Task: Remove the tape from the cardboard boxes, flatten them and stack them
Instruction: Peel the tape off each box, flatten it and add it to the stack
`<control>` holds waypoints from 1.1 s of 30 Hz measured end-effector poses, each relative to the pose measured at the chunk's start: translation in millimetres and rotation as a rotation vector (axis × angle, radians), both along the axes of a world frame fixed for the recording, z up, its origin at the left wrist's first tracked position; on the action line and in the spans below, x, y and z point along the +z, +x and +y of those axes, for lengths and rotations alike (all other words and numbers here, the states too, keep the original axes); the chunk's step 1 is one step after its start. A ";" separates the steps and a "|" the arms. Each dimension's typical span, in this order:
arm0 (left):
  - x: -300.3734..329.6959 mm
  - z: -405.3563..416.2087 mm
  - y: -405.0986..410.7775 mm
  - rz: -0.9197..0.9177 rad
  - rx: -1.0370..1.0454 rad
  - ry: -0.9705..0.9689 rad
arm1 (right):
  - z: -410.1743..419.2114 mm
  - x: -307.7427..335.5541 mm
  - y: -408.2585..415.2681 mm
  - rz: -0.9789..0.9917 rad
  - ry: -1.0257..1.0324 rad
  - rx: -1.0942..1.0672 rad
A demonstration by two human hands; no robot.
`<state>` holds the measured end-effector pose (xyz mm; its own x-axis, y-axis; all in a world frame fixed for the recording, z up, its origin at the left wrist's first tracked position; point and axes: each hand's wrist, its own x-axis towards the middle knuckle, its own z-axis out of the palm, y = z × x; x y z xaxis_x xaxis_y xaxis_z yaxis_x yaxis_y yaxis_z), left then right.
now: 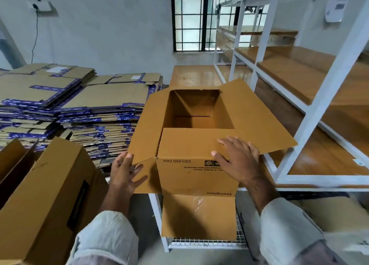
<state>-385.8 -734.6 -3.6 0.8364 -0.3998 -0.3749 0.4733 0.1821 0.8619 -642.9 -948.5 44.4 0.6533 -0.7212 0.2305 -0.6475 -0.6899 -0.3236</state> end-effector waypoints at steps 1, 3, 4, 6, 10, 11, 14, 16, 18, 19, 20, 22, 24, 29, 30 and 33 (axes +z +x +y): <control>2.5 1.6 2.3 -0.030 0.002 0.002 | 0.3 2.7 2.3 0.005 0.004 -0.013; 18.3 3.6 10.9 -0.142 0.029 0.031 | -0.7 13.9 10.3 0.021 0.026 -0.038; 29.9 4.1 16.3 -0.219 0.035 0.056 | -3.5 21.9 16.4 0.040 0.046 -0.039; 55.1 3.9 28.5 -0.390 0.012 0.114 | -12.4 37.5 32.8 0.103 0.081 -0.008; 106.4 -2.9 35.2 -0.652 -0.173 0.199 | -30.8 62.2 67.3 0.165 0.133 0.085; 115.3 -5.7 33.3 -0.688 -0.229 0.234 | -33.1 68.2 73.3 0.171 0.188 0.098; 133.3 -14.4 28.0 -0.726 -0.342 0.370 | -29.0 90.5 83.9 0.267 0.221 0.133; 137.5 -19.0 28.6 -0.720 -0.376 0.432 | -16.0 110.4 76.6 0.211 0.054 0.138; 137.8 -23.6 31.1 -0.699 -0.378 0.445 | 5.2 138.2 54.8 0.064 -0.045 0.150; 137.3 -25.9 32.5 -0.685 -0.372 0.434 | 20.8 152.4 40.4 0.033 -0.038 0.177; 136.7 -28.0 34.2 -0.672 -0.372 0.415 | 38.5 163.3 26.4 0.057 0.006 0.220; 135.1 -32.5 38.3 -0.664 -0.376 0.392 | 72.5 165.0 4.3 0.178 0.112 0.300; 133.5 -38.1 44.6 -0.672 -0.381 0.425 | 94.6 138.6 1.3 0.284 0.190 0.379; 132.6 -43.2 60.0 -0.739 -0.430 0.525 | 94.0 63.9 29.2 0.245 0.302 0.259; 133.6 -42.2 63.2 -0.737 -0.459 0.514 | 92.1 63.0 33.3 0.225 0.309 0.232; 140.0 -40.6 74.6 -0.732 -0.559 0.457 | 84.6 82.6 43.2 0.225 0.291 0.212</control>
